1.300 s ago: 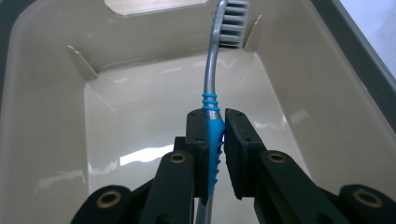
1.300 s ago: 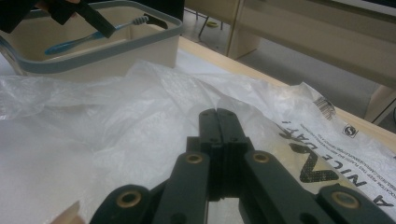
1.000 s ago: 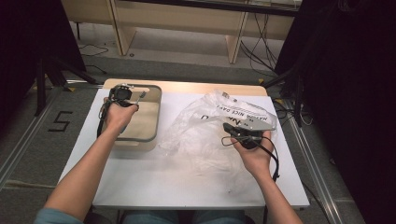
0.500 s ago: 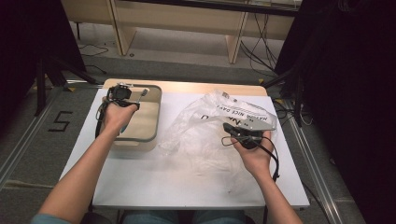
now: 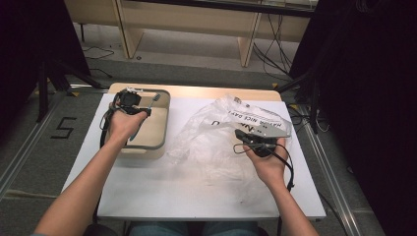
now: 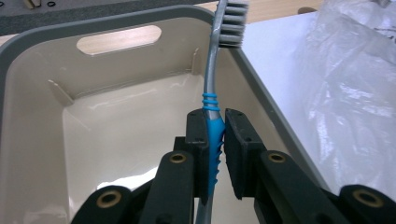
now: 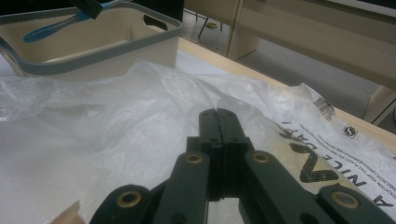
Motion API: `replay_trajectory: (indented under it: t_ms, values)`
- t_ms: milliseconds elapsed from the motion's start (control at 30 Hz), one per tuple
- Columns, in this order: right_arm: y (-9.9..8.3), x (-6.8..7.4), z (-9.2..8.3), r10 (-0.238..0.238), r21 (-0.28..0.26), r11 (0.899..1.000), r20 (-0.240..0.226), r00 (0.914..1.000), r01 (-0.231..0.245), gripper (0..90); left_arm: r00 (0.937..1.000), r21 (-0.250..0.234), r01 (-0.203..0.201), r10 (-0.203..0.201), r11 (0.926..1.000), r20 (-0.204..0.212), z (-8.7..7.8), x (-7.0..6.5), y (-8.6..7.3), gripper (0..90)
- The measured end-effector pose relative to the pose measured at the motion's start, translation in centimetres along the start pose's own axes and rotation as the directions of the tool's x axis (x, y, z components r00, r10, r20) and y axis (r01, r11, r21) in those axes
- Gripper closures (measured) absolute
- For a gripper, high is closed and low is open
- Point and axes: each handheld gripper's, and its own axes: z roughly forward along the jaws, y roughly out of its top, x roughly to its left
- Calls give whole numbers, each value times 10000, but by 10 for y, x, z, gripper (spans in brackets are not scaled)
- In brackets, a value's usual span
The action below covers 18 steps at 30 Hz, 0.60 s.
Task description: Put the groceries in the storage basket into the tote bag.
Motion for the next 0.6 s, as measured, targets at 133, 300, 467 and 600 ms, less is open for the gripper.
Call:
replay_trajectory:
  t_ms: [133, 300, 467, 600]
  values:
    - [0, 0, 0, 1, -11, 10000, 7, 10000, -1, 900, 9998, -113, -113, 115, 9999, 151, -7, -6, -1, 797]
    - [0, 1, 0, -8, -35, 10000, -13, 10000, 8, 900, 9984, -263, -177, 190, 9995, 538, -14, -13, -4, 798]
    - [0, 1, 0, -31, -9, 10000, 2, 10000, 31, 900, 9971, -446, -436, 462, 9981, 605, -20, -20, -8, 797]
    - [0, 1, 0, 0, -34, 10000, 1, 10000, 0, 900, 9959, -569, -648, 681, 9963, 597, -25, -25, -5, 798]
